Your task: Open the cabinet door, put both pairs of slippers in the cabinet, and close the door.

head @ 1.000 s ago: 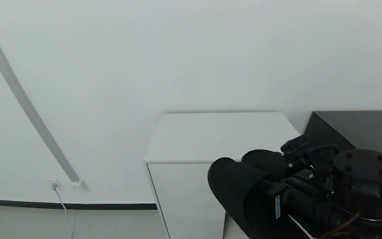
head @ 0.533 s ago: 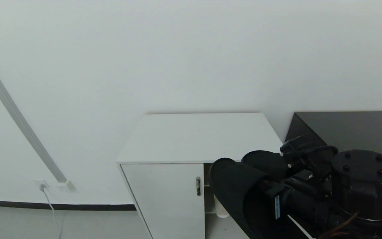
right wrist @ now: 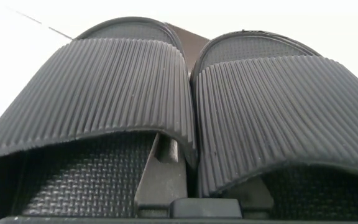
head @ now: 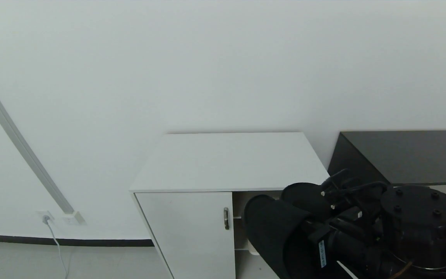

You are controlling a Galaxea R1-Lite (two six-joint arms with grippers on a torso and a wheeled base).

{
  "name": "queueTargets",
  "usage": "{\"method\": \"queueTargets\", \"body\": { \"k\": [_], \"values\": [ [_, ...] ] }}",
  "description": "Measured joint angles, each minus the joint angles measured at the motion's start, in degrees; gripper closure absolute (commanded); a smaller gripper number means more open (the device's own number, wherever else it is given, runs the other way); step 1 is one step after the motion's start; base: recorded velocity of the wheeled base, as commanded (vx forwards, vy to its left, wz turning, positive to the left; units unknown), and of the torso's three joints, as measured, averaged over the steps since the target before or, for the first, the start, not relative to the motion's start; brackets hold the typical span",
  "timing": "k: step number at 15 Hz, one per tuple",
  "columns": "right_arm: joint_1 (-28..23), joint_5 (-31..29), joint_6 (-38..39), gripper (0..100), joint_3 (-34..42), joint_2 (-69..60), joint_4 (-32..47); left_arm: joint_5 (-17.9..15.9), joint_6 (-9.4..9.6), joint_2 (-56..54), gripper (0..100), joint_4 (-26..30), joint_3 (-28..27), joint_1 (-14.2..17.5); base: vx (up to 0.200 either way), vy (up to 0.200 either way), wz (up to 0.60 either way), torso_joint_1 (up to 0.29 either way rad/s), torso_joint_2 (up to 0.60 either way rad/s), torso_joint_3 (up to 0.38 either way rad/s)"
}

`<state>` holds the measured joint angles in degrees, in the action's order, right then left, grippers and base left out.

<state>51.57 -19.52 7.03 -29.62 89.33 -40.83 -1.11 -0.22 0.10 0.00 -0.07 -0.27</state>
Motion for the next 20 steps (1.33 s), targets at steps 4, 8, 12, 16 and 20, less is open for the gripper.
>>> {"method": "queueTargets", "body": {
  "k": [4, 8, 12, 16, 20],
  "values": [
    [0.0, 0.1, -1.0, 100, 1.3, 0.2, -1.1, 0.0, -0.05, 0.0, 100, 0.0, 0.0, 0.1, 0.0, 0.0, -0.45, -0.046, 0.1, 0.051],
    [0.0, 0.1, -1.0, 100, 1.5, 0.3, -1.2, 0.0, -0.07, 0.0, 100, 0.0, 0.0, 0.1, 0.0, 0.0, 0.0, -0.002, 0.02, 0.008],
    [0.3, 0.1, -1.0, 100, 1.6, 0.3, -1.2, 0.1, -0.11, 0.0, 100, 0.0, 0.0, 0.1, 0.0, 0.0, 0.0, 0.0, 0.0, 0.0],
    [1.0, 0.2, -0.9, 100, 2.0, 0.6, -1.2, 0.1, -0.29, 0.0, 100, 0.0, 0.0, 0.1, 0.0, 0.0, 0.3, 0.002, 0.0, 0.0],
    [1.2, 0.4, -1.0, 100, 2.6, 0.8, -4.0, 0.2, -0.32, 0.0, 100, 0.0, 0.0, 0.0, 0.0, 0.0, 0.0, 0.0, 0.0, 0.0]
  ]
}}
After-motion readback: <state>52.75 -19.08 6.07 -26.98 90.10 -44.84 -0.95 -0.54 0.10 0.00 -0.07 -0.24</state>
